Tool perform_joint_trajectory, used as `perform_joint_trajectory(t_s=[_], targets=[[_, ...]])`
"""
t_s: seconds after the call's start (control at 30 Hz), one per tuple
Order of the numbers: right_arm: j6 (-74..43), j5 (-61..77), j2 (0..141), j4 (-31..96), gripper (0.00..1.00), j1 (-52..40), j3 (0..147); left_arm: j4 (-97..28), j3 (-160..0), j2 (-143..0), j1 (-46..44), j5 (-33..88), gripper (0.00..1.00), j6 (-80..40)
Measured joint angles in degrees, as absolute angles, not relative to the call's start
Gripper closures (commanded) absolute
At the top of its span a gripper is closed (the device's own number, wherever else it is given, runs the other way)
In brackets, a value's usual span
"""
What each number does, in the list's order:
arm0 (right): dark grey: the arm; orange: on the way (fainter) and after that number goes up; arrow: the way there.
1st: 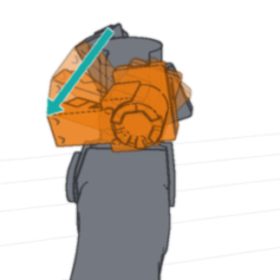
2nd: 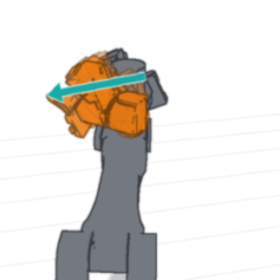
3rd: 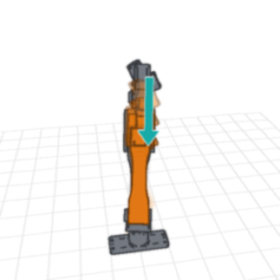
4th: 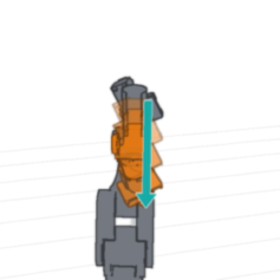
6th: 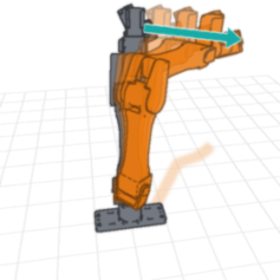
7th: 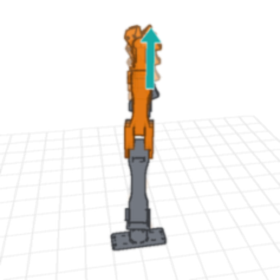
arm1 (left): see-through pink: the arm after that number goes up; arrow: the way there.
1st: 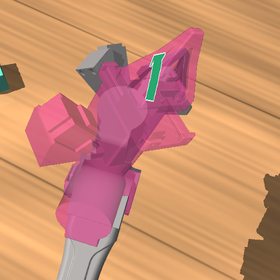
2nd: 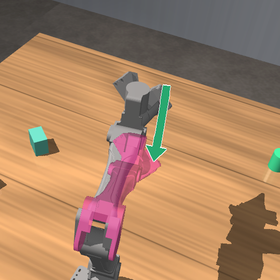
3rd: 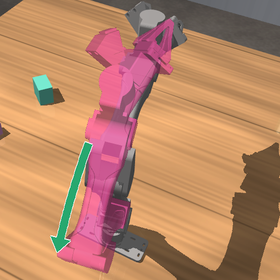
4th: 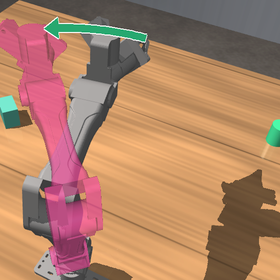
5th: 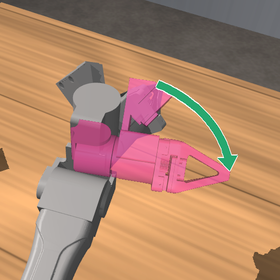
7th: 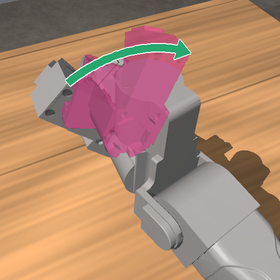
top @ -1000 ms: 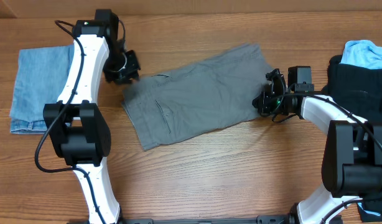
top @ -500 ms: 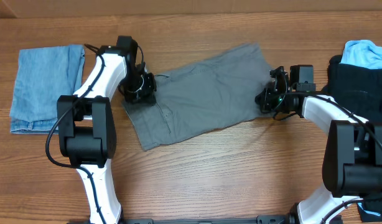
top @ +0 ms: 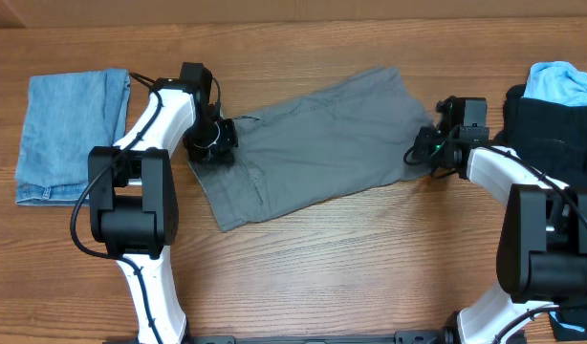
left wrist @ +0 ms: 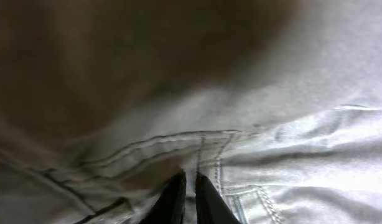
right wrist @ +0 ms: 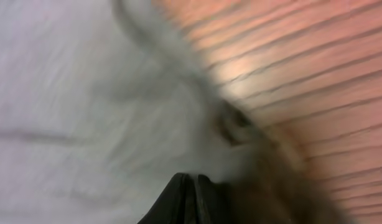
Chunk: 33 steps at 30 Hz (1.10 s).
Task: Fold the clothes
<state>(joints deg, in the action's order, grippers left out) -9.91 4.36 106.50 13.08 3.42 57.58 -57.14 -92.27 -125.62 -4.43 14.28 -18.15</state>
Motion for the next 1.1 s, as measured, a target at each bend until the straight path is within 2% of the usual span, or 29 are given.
perform_joint_trajectory(t_s=[0.1, 0.27, 0.4, 0.7, 1.1], targets=[[-10.74, 2.07, 106.50, 13.72, 0.90, 4.03, 58.28, -57.12, -92.29, -125.60, -4.43, 13.21, 0.96, -17.78], [-11.31, -0.49, 106.39, 23.46, 0.88, 5.02, 68.03, -59.22, -96.68, -125.56, -4.23, 9.96, 0.96, -17.80], [-9.47, 5.48, 106.30, 28.01, 0.88, 5.50, 78.43, -60.60, -104.49, -124.53, -4.10, 9.69, 0.88, -17.82], [-7.97, 20.05, 107.20, 21.71, 0.89, 5.15, 81.56, -61.06, -106.26, -121.40, -5.19, 10.90, 0.89, -17.82], [-7.64, 25.76, 124.11, 10.98, 0.87, -2.96, 81.58, -61.49, -103.83, -125.03, -5.45, 10.83, 0.88, -17.82]])
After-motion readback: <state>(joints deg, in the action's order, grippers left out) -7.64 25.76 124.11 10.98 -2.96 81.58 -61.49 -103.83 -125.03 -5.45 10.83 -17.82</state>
